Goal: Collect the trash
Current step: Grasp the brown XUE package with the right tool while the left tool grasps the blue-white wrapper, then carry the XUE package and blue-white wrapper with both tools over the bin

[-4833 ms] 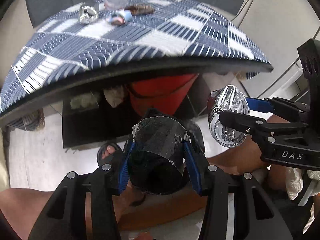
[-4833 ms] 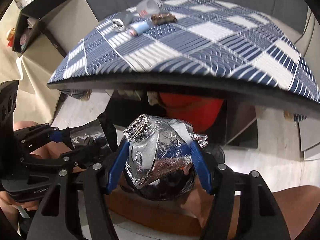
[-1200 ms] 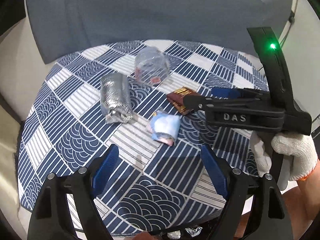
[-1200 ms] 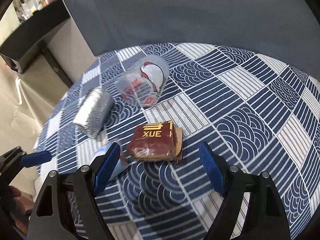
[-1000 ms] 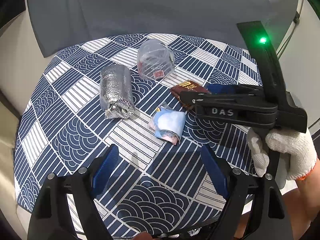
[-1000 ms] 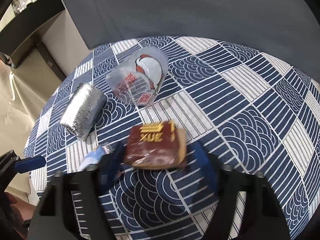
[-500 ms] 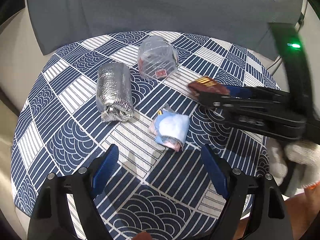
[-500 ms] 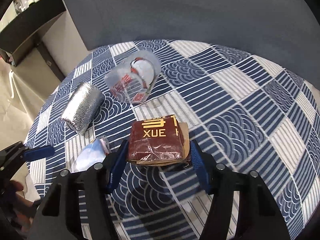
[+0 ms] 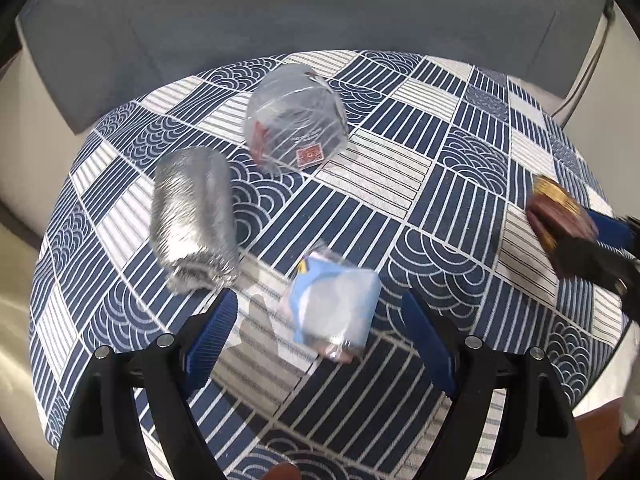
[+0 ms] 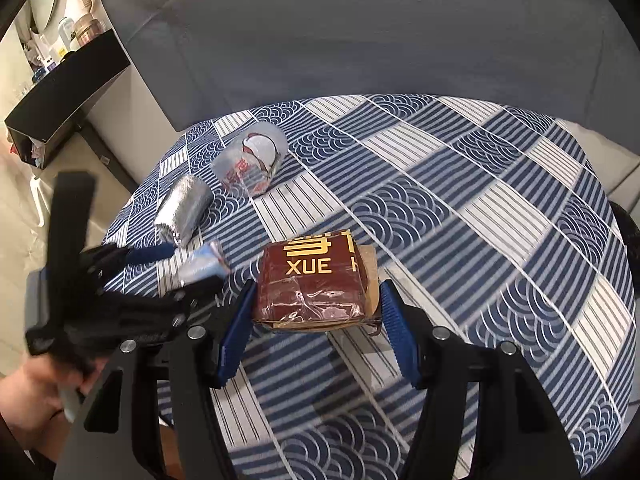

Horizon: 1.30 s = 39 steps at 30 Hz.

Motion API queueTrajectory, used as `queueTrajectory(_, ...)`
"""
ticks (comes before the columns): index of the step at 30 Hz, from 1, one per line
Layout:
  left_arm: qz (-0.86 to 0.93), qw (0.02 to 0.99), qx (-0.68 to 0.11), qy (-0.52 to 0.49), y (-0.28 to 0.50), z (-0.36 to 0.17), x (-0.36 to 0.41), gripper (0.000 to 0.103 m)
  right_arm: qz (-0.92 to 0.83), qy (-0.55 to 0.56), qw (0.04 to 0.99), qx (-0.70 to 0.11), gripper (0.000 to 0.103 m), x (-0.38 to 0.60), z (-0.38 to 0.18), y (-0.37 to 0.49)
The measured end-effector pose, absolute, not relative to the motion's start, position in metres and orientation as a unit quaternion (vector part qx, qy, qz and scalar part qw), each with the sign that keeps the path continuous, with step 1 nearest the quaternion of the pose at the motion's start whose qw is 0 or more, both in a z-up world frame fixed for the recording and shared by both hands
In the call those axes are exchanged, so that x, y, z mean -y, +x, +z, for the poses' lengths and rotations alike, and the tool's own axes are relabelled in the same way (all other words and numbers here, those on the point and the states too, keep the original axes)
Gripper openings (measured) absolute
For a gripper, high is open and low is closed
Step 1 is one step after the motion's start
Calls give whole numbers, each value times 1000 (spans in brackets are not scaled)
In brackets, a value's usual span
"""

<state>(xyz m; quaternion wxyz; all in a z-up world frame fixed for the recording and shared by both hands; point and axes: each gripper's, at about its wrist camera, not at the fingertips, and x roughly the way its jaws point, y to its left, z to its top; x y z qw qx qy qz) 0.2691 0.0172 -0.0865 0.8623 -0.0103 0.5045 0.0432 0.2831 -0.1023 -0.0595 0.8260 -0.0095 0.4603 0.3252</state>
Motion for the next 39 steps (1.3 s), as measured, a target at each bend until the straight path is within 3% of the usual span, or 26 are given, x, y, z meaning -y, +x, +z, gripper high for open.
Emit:
queueTrajectory(3,46,861,-507,-4,275,-90,-15,80,325,-1,823,-466,61,114,-62,275)
queueTrajectory(6,45,859,-510,-1,279,-93,-12,62,326,7,821,-469,61,121,-64,269)
queueTrajectory(9,42,859,-510,-2,280,-96,-11,54,327,10,819,-471,61,124,-65,265)
queueTrajectory(23,25,870,-491,-33,258,-77,-18,53,333,15,813,-477,61,120,-69,251)
queueTrajectory(39,-7,866,-495,-68,165,-50,-12,53,346,14,804,-484,61,115,-72,191)
